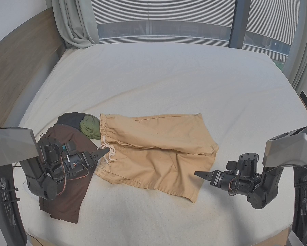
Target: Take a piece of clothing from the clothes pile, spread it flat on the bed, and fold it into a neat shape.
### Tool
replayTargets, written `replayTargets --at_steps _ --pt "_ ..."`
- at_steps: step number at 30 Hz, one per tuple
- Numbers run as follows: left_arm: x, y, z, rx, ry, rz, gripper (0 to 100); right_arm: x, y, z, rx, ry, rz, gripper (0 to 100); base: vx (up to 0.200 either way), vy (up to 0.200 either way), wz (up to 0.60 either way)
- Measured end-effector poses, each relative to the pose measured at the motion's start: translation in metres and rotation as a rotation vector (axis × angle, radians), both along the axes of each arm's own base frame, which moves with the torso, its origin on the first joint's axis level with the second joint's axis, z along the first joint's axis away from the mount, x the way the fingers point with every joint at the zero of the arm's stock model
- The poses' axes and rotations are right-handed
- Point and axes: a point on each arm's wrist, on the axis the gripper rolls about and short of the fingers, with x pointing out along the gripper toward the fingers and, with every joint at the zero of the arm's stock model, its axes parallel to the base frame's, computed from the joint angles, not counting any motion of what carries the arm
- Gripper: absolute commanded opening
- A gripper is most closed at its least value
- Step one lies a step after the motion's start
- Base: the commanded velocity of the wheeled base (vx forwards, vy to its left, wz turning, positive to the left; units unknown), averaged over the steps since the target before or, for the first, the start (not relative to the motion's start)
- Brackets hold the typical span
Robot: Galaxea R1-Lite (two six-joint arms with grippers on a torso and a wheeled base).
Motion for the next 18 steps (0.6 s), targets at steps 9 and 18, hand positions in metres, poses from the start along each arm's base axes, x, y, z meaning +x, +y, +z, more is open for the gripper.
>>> replayTargets --at_steps 9,18 --pt "0.0 0.0 -0.003 0.0 0.005 0.0 100 -0.013 0.016 -0.007 -0.013 0.121 0.021 100 0.0 0.0 0.0" --pt "0.001 0.0 -0.005 0.001 0.012 0.0 100 -0.022 0.029 -0.01 0.004 0.16 0.046 100 0.0 0.0 0.0"
